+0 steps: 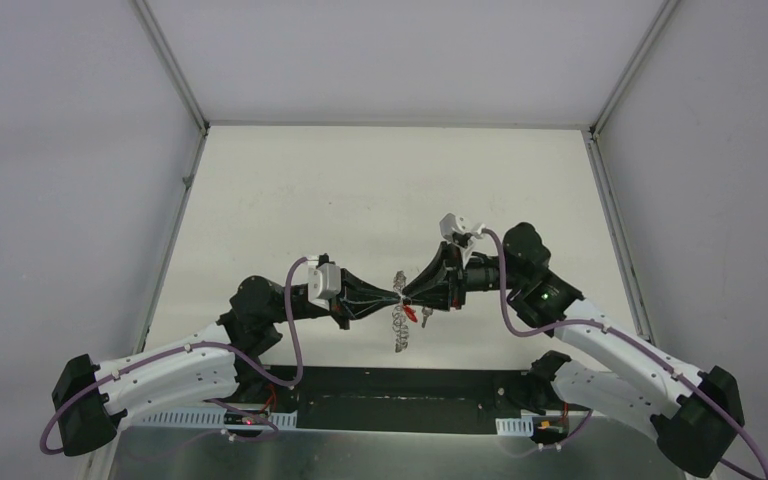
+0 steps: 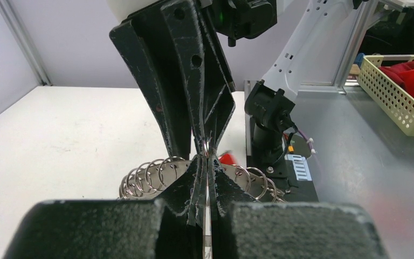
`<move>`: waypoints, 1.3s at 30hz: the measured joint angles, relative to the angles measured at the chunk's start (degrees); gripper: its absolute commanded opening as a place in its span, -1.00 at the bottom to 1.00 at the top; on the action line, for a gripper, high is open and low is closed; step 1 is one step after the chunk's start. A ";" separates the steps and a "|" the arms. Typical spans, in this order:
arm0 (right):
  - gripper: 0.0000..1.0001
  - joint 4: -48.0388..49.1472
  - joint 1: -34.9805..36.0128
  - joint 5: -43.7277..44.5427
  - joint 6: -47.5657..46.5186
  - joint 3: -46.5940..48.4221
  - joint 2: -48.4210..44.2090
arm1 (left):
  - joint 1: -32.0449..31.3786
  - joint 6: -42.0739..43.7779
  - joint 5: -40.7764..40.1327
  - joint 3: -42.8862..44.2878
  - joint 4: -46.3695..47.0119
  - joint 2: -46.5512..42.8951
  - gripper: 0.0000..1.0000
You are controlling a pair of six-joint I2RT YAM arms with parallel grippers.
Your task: Put the keys on the keyring
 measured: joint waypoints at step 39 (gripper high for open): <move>-0.88 -6.45 0.04 0.07 -2.97 3.02 -0.15 | 0.00 -0.22 0.17 0.00 -0.31 -0.04 -1.00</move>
